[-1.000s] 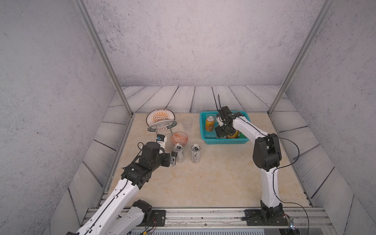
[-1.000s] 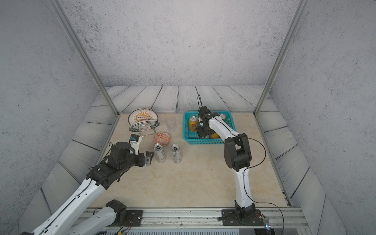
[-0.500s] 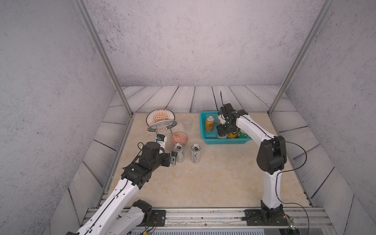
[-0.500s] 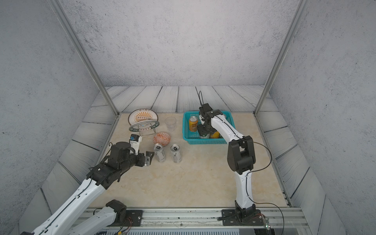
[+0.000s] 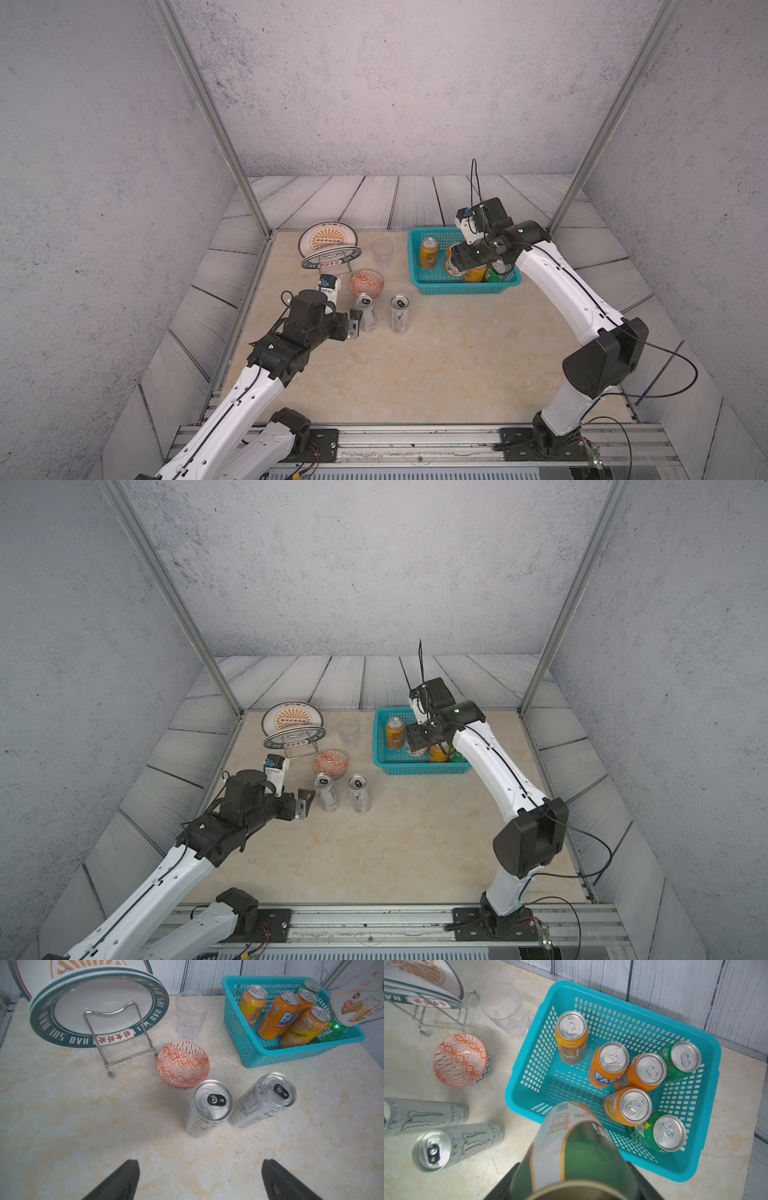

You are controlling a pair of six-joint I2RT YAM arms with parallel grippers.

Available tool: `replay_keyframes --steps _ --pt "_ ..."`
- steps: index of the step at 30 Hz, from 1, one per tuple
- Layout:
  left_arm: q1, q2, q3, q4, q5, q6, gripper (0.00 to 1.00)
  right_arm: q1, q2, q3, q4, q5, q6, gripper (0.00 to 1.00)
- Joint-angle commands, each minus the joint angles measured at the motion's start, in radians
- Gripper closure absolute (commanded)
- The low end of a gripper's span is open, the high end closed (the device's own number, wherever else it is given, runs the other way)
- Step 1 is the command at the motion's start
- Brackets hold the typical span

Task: Take out the drinks from the basket
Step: Pick up the drink from the basket, then place the drink at the center of the board.

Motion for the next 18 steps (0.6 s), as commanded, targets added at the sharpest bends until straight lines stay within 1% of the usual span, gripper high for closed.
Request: replay_keyframes --steps 1,5,11,14,18 --pt "0.007 -0.014 -0.002 0.008 -0.003 0.001 0.01 0.036 -0.127 -0.072 0.066 0.001 0.026 0.38" --pt "0.007 -0.012 0.000 0.008 -0.003 0.004 0.01 0.078 -0.191 -0.156 0.086 0.009 0.055 0.38" --pt "0.007 -0.010 -0.001 0.010 0.000 0.003 0.01 0.135 -0.243 -0.276 0.132 0.028 0.098 0.38" --pt "0.007 -0.012 -0.001 0.010 -0.002 0.003 0.01 0.158 -0.249 -0.339 0.184 0.027 0.120 0.38" --pt "0.007 -0.014 -0.001 0.008 -0.005 0.006 0.01 0.194 -0.222 -0.389 0.235 0.042 0.131 0.38"
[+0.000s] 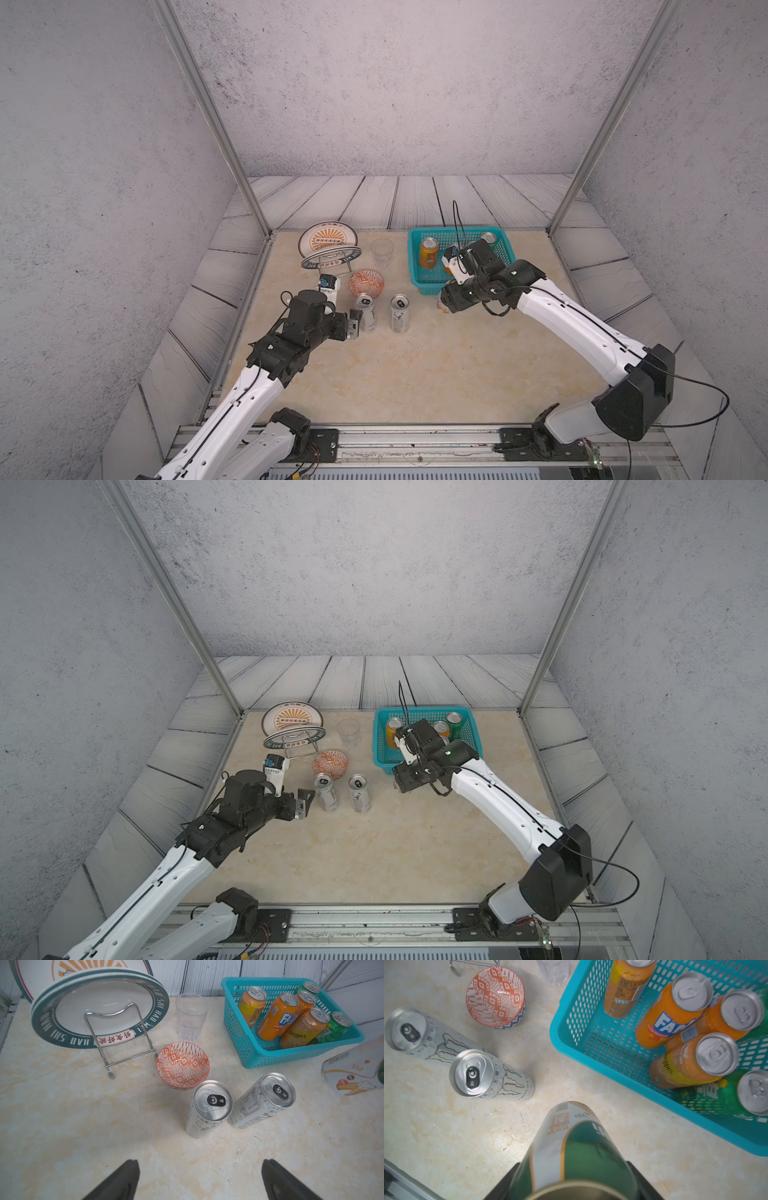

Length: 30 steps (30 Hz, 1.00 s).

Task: Take out the drinks from the basket
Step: Place the drink at the center of the board.

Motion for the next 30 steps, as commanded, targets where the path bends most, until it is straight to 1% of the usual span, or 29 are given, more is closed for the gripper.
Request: replay_keyframes --steps 1,13,30 --pt "0.007 -0.013 -0.001 0.009 -0.004 0.005 0.01 0.028 -0.015 -0.008 0.120 0.032 0.028 0.38" --pt "0.007 -0.014 -0.004 0.005 -0.007 0.003 0.01 0.057 0.157 0.001 0.138 0.061 0.034 0.38" --pt "0.007 -0.017 -0.008 0.009 -0.006 0.002 0.01 0.062 0.289 -0.028 0.207 0.068 0.040 0.38"
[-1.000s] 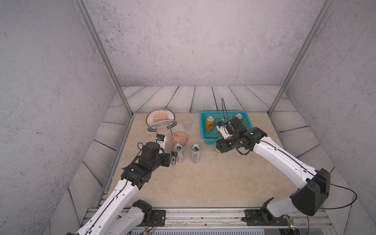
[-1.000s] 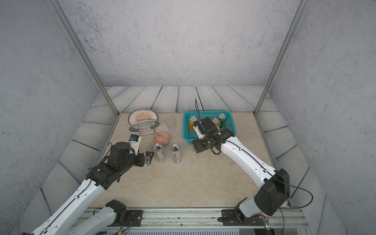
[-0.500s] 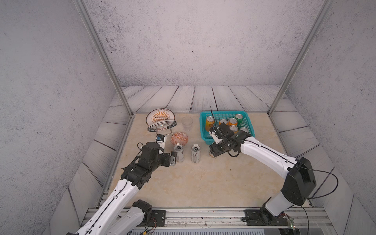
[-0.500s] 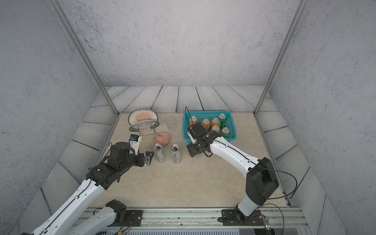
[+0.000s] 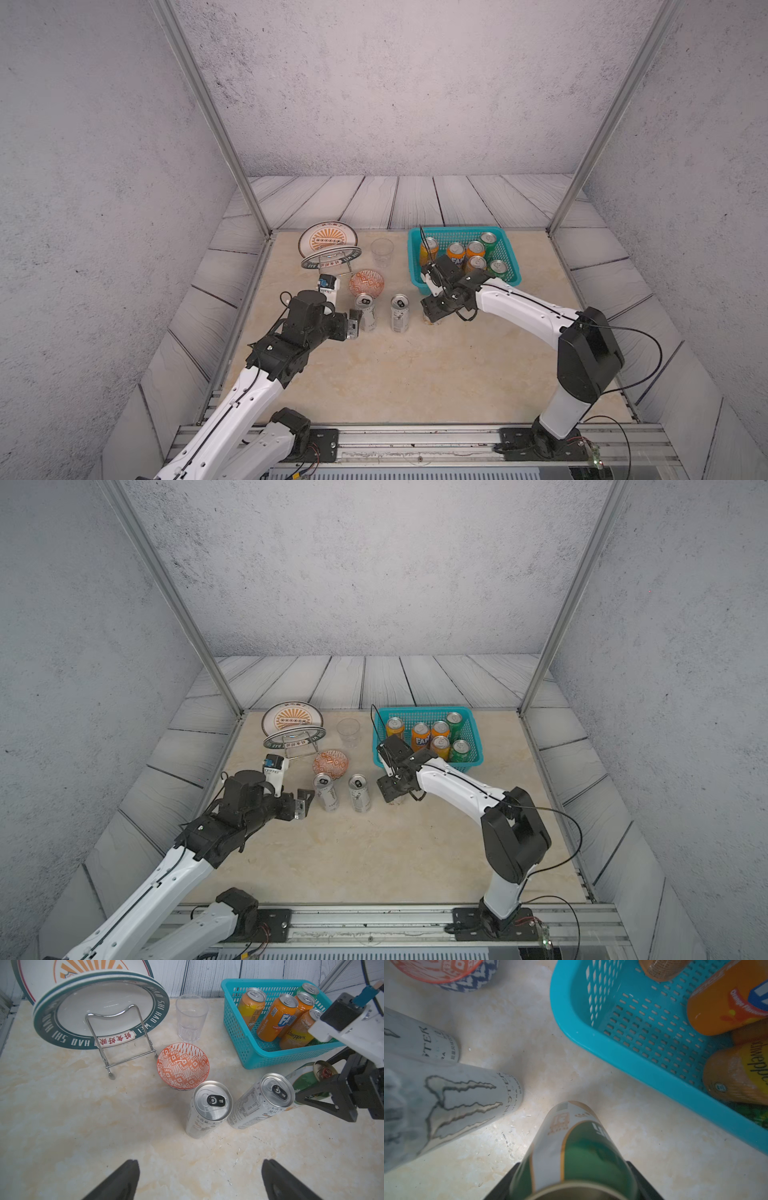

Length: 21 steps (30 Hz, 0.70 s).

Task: Take out the drinks from the basket
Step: Place the drink at the center of the board.

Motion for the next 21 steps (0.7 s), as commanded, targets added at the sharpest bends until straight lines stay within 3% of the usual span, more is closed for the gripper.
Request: replay_keyframes --steps 1,21 --pt "0.007 -0.009 -0.006 0.007 -0.006 0.002 0.01 0.008 0.032 0.005 0.042 0.024 0.010 0.38" --pt "0.007 -0.013 -0.010 0.008 -0.007 0.000 0.01 0.014 0.070 -0.017 0.029 0.035 0.018 0.37"
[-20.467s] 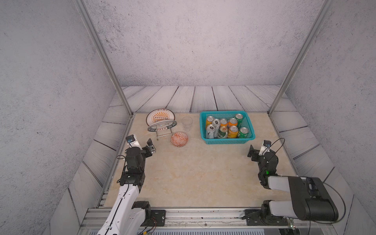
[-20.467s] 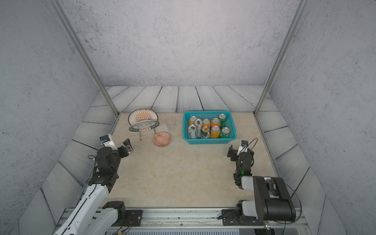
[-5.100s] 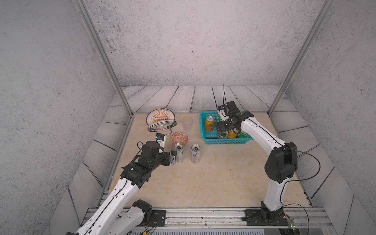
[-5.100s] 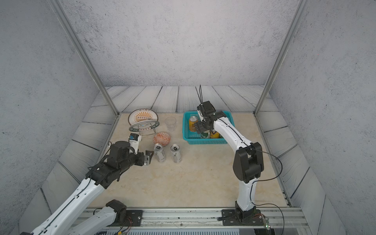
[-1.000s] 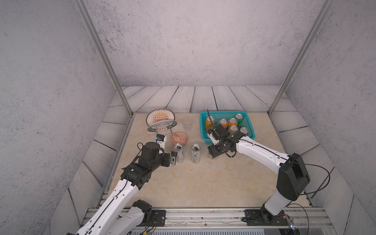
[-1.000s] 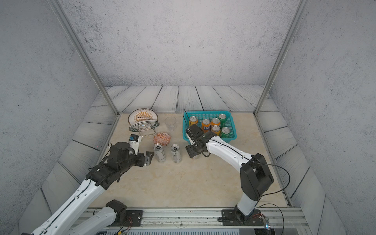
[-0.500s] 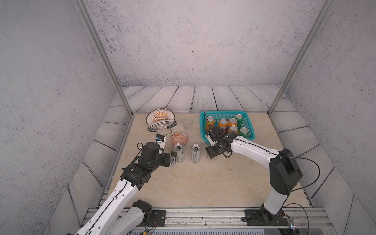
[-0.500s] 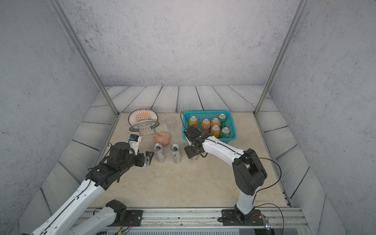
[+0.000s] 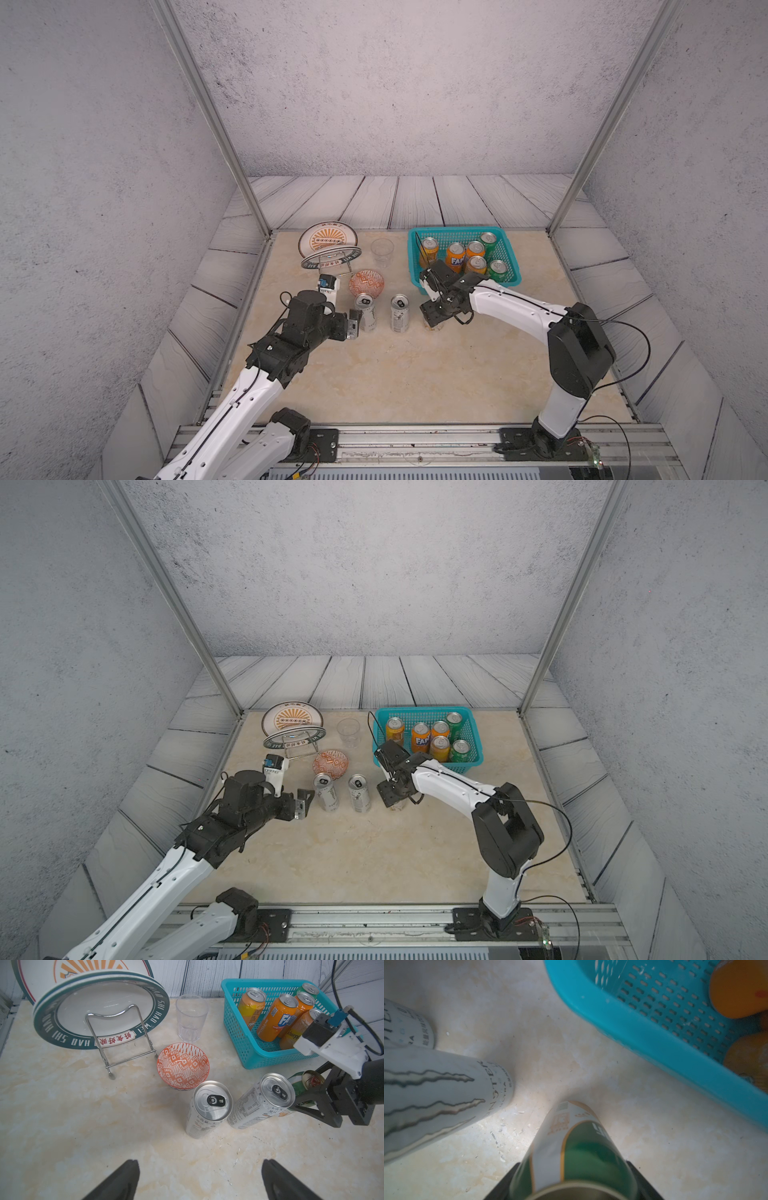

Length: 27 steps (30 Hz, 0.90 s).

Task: Take out the drinks from the basket
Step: Place the drink at the center of the board.

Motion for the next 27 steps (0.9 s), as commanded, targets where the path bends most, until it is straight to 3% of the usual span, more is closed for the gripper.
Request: replay_keyframes --steps 1,12,27 --pt "0.007 -0.011 -0.011 0.007 -0.007 0.000 0.01 0.006 0.034 0.001 0.030 0.024 0.013 0.37" --pt "0.007 -0.011 -0.010 0.007 -0.008 0.002 0.01 0.007 0.039 -0.014 0.038 0.021 0.018 0.35" --pt "0.007 -0.001 -0.002 0.001 -0.013 0.007 0.01 0.007 -0.065 0.022 -0.014 0.024 0.004 0.13"
